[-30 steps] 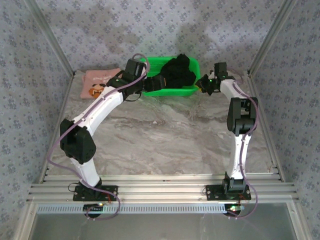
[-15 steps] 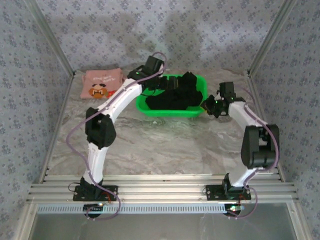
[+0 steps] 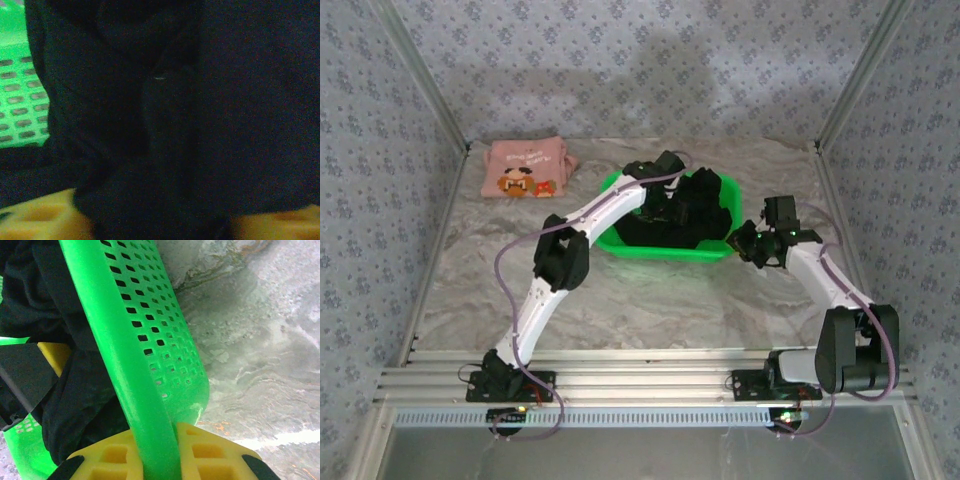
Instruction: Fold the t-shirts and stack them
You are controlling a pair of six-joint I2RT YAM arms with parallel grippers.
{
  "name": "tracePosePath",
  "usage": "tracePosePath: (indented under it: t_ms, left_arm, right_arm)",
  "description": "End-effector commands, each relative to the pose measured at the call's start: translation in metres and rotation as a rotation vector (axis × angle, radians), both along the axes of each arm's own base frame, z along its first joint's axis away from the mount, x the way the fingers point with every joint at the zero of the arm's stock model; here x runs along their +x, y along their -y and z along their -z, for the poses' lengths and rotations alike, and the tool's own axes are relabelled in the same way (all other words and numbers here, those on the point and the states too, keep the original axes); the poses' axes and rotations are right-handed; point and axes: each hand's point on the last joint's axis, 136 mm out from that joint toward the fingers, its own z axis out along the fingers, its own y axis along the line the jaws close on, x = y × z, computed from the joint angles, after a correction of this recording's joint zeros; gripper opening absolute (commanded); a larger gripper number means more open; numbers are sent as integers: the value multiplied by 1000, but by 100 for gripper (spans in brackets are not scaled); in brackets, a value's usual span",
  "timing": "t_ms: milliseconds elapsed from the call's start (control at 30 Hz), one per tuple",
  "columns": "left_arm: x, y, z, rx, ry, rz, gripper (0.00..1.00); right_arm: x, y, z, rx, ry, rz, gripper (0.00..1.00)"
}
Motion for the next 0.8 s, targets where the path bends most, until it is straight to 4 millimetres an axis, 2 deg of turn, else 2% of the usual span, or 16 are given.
tracePosePath:
  t_ms: [0, 67, 133, 233, 333, 467, 633, 767]
  left_arm:
    - [-17, 12, 4, -76, -87, 34, 24]
    - [-14, 11, -8, -86, -64, 27, 0]
    - [-5, 6, -30, -97, -7, 11, 0]
    - [13, -6, -91, -169, 115, -61, 0]
    - [28, -26, -155, -263, 237, -160, 0]
    - [32, -58, -234, -350, 402, -237, 0]
    - [15, -88, -330, -466, 577, -261, 0]
    - [-23, -107, -431, -595, 755, -214, 0]
  right_arm:
    - [-6, 8, -1, -15, -12, 25, 11]
    - [-7, 11, -1, -18, -15, 32, 12]
    - [-9, 14, 1, -23, -24, 41, 12]
    - [-12, 18, 6, -13, -42, 71, 13]
    - [-12, 26, 4, -15, -33, 107, 15]
    - [-14, 39, 2, -40, -29, 154, 18]
    - [-17, 52, 9, -27, -50, 224, 14]
    - [-15, 80, 18, -6, -63, 388, 5]
